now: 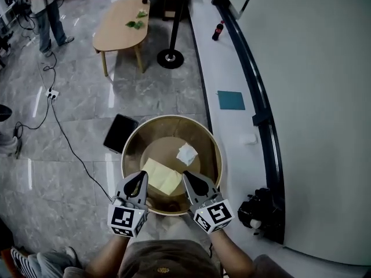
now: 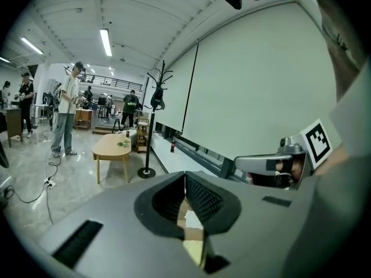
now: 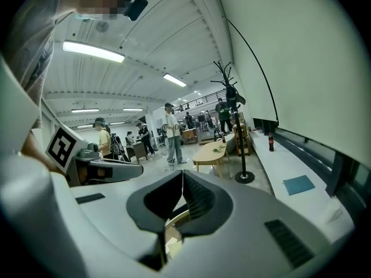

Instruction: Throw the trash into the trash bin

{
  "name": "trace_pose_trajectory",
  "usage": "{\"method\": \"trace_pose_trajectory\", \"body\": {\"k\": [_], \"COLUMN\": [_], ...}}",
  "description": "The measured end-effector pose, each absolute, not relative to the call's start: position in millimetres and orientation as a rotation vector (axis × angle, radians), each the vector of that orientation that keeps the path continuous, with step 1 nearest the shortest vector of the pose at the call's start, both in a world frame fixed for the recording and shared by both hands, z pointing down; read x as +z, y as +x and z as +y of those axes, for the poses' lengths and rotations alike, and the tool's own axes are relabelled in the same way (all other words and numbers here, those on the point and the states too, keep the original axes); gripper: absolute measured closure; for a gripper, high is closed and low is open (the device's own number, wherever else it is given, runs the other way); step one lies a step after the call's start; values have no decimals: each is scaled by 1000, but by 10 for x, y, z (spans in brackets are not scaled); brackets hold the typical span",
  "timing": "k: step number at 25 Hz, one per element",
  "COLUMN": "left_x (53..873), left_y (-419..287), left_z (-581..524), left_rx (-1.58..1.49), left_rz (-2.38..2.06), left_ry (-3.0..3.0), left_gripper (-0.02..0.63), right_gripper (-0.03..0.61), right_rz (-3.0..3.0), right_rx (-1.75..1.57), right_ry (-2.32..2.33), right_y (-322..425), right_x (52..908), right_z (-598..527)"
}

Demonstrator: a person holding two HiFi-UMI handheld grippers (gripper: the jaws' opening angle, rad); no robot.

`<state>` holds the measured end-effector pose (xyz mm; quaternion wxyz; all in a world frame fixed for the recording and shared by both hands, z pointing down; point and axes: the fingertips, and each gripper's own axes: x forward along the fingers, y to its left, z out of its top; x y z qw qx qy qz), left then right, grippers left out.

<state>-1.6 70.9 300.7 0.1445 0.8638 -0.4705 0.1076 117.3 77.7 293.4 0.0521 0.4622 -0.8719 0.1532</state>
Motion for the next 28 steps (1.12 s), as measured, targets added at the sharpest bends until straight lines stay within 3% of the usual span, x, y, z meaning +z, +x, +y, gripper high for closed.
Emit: {"method": "trace_pose_trajectory", "body": {"k": [12,22,26,28], "left_x": [4373,4954,5104,5155], "left_y": [2,195,326,354], "left_z": [336,296,275,240], "left_rx": [434,487,481,469], "left_rz": [-1286,-1227,-1208,-1215], "left_ry": [2433,2429,2408,2396], "left_gripper": [594,592,483,367], "right_gripper": [559,558,558,558], "right_rz": [-2557,-2531,-2516,-2509], "right_rx": [531,621,640,646], "right_ry": [1474,1461,1473,1479], "right_y": [1254,1206,1278,1302], "right_x": [3998,4451,4570,4608], "right_z": [456,470,455,447]}}
